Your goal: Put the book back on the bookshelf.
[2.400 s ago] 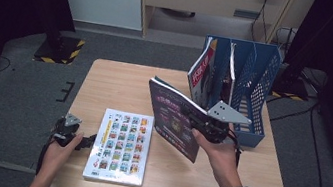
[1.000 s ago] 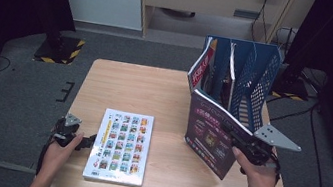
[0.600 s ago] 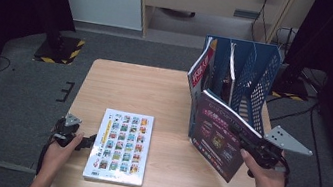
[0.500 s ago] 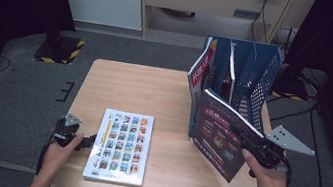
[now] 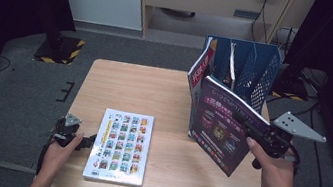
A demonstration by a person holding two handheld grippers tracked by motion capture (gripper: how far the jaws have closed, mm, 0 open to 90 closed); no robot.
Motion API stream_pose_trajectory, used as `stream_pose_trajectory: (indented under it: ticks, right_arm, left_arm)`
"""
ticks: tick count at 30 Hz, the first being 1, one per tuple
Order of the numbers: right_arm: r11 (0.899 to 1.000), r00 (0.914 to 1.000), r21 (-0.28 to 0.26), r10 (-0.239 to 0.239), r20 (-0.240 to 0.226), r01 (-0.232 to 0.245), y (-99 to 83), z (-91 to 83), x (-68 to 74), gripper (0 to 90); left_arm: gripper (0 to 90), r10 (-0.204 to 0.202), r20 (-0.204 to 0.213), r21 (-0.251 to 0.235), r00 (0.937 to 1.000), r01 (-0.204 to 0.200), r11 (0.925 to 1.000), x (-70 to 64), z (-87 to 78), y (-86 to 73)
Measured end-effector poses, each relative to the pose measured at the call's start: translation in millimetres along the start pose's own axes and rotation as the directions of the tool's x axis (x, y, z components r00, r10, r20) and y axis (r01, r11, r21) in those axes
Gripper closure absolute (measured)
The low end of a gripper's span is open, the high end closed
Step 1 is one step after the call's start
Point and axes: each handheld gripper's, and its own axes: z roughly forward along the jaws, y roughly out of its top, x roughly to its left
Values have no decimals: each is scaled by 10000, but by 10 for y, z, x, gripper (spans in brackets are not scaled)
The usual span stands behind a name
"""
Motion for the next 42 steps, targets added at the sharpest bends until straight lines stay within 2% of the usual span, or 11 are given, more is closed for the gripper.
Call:
stream_pose_trajectory:
  ticks: [9,12,18,26,32,42]
  right_arm:
    - [9988,9995,-417,255,209,-246,254,-15,-54,839]
    - [9990,9986,-406,230,467,-211,311,-11,-72,839]
    - [9995,9944,-281,187,1036,-159,351,-41,-150,839]
    - [9993,9859,-189,341,1640,-315,361,-132,-272,839]
    - [9993,9811,-96,378,1895,-366,365,-209,-347,839]
    - [9990,9736,-248,410,2245,-364,436,-303,-428,839]
  left_arm:
    - [52,3,1,2,10000,-3,10000,0,0,0]
    - [52,1,0,2,10000,-1,10000,0,0,0]
    - [51,-8,-5,2,10000,8,10000,-3,-1,-1]
    - [51,-1,7,3,10000,1,10000,-4,-2,-3]
    - [49,5,9,5,10000,-5,10000,-4,-1,-2]
    - [45,23,19,16,10000,-23,10000,-1,3,2]
